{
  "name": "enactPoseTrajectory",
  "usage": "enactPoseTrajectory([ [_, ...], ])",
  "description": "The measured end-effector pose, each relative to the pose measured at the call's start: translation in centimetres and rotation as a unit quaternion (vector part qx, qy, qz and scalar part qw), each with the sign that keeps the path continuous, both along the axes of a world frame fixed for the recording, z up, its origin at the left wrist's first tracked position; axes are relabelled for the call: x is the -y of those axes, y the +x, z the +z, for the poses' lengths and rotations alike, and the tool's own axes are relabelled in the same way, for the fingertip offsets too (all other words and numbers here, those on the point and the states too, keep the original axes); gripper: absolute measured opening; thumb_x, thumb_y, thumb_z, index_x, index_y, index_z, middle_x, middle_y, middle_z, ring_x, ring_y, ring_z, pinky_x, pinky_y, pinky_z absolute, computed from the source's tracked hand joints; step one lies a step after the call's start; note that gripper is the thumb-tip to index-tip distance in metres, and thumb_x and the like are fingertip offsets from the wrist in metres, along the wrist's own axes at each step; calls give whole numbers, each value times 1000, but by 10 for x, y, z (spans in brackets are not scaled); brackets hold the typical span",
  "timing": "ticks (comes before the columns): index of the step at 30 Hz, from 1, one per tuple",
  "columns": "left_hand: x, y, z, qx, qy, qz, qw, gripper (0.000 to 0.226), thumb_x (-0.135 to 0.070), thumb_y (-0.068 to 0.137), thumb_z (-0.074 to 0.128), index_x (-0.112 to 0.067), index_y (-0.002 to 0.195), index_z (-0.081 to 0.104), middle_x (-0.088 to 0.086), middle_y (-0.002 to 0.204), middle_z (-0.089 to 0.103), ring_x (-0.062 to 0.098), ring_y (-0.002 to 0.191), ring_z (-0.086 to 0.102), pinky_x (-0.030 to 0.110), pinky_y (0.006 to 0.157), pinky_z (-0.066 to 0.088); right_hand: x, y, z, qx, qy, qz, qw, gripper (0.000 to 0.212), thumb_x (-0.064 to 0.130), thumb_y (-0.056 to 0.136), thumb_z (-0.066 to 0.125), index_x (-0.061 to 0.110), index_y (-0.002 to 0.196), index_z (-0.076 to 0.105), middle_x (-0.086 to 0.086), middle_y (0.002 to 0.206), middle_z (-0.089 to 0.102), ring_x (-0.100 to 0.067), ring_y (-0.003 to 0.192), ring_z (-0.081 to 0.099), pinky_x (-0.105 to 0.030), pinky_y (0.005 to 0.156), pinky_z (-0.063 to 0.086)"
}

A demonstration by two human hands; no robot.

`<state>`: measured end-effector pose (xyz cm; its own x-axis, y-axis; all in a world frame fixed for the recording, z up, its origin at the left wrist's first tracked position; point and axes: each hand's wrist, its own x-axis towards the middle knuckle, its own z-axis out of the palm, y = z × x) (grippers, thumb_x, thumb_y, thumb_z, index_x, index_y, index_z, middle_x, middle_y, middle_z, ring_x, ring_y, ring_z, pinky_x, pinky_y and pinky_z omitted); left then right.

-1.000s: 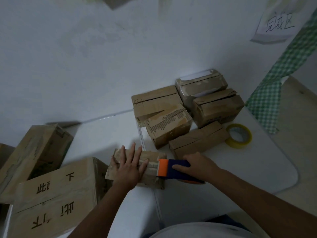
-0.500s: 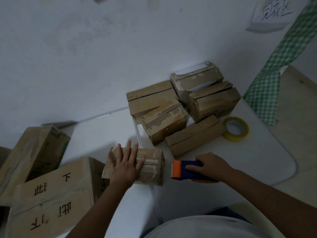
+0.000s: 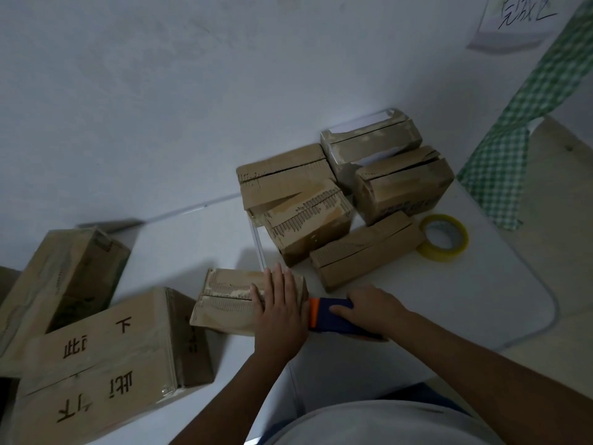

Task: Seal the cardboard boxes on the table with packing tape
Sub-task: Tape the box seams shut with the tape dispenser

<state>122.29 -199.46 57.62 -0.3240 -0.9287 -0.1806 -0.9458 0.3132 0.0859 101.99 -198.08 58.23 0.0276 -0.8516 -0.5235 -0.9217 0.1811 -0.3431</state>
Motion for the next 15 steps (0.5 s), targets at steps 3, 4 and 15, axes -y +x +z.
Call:
enactPoseTrajectory([
  [3,1,1,-2,3,3,-6,1000,72,-52,100,9,-8,156,1,14,164,-5,34,150,-11,58,120,-2,4,-1,-1,-16,11,-10,1000,47,64,91,45,18,84,54,3,76,50,-16,75,52,-27,59,36],
  [4,0,1,-1,4,-1,-7,1000,72,-51,100,13,-7,157,6,15,164,-1,34,151,-6,58,120,1,1,-7,-2,-44,21,3,999,46,62,92,45,17,86,55,1,82,54,-18,79,54,-26,59,36],
  [15,30,56,11,32,-15,-227,973,79,-47,98,43,-19,157,-2,4,164,-8,30,152,-5,56,121,0,-34,-11,-22,-25,-4,1,1000,26,20,99,45,9,123,45,-8,114,58,-21,96,58,-31,77,49],
])
